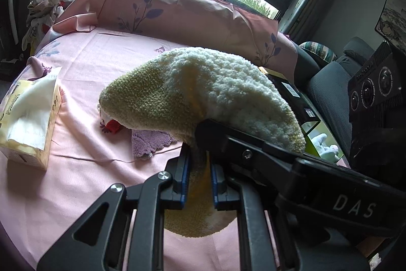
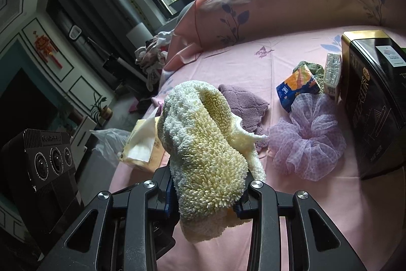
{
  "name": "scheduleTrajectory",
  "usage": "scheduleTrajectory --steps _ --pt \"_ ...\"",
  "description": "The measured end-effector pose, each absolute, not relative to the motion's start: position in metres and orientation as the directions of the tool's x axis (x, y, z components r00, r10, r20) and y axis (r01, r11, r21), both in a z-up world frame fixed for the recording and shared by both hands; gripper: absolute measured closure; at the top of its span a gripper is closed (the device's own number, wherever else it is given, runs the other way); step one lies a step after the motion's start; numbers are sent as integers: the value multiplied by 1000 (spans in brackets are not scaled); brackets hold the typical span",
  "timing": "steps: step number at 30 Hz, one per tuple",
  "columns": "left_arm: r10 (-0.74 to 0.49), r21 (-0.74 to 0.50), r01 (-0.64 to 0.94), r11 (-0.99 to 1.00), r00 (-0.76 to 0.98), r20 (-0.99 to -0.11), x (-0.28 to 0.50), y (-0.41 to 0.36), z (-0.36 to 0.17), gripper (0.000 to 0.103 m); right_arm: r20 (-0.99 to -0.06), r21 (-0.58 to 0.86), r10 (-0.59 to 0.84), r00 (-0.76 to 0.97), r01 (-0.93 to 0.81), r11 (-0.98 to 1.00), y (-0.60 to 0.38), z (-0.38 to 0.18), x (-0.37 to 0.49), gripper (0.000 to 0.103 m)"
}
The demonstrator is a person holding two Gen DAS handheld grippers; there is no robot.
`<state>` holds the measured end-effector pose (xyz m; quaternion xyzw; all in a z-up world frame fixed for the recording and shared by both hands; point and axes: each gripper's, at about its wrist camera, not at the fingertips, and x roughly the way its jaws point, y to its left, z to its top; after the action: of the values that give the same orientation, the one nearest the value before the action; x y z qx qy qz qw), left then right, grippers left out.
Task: Organize soft objects
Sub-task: 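Lift the cream towel with the right gripper and carry it toward the green box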
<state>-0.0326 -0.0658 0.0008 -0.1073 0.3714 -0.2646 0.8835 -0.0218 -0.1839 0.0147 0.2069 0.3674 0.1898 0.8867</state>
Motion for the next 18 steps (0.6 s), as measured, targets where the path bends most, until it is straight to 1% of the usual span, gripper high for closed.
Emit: scheduleTrajectory --steps 8,18 --pt "-568 -384 418 823 618 -544 -42 -70 14 93 -532 481 471 704 -207 852 -190 30 -32 65" --pt "-602 -382 465 798 636 -483 -52 -80 24 93 -501 438 440 746 -220 872 -199 43 -46 66"
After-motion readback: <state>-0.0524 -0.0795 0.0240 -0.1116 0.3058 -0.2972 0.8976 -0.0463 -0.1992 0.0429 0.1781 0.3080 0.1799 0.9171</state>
